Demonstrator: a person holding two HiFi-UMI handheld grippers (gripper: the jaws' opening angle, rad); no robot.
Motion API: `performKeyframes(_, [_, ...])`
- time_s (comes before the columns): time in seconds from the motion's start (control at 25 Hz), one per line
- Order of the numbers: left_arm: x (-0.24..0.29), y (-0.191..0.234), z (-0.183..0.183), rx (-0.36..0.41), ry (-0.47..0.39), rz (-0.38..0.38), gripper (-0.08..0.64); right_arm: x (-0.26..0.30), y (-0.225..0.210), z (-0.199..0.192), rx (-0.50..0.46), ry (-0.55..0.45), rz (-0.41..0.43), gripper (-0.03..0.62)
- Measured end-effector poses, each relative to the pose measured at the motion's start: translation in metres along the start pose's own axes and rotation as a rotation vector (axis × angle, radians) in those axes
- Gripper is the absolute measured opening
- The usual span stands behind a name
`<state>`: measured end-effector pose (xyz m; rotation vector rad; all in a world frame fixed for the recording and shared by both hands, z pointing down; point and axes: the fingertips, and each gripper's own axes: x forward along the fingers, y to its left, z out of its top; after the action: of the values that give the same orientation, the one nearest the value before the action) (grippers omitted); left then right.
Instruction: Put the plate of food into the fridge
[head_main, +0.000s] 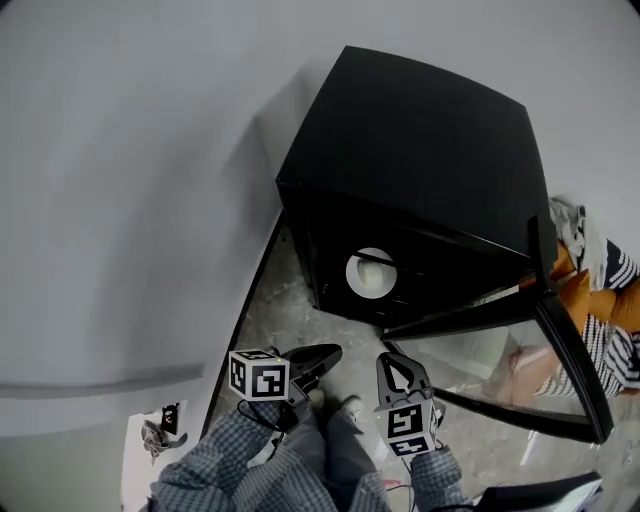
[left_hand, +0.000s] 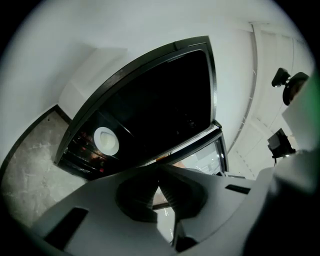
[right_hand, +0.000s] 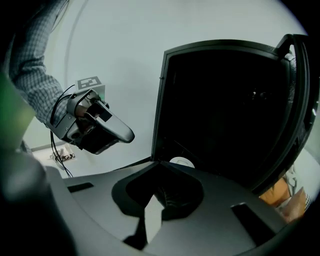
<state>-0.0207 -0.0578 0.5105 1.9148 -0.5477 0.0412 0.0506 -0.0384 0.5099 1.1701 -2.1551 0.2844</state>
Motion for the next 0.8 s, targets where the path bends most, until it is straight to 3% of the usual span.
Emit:
performKeyframes(0.36, [-0.022, -0.083, 0.022, 0.211, -0.012, -0.021, 0.007, -0.051, -0.019, 0.047, 0.160, -0.114, -0.049, 0.008])
performKeyframes(0.6, [-0.027, -0.121, 0.023, 0.280, 0.007, -0.022, 0.006, -0.067, -0.005, 0.071, 0.178, -0.176, 0.004, 0.008])
performKeyframes(0.8, [-0.032, -0.151, 0.042, 0.294, -0.078, -0.061, 0.008, -0.092, -0.012, 0.096, 0.247, -0.257, 0.005, 0.008])
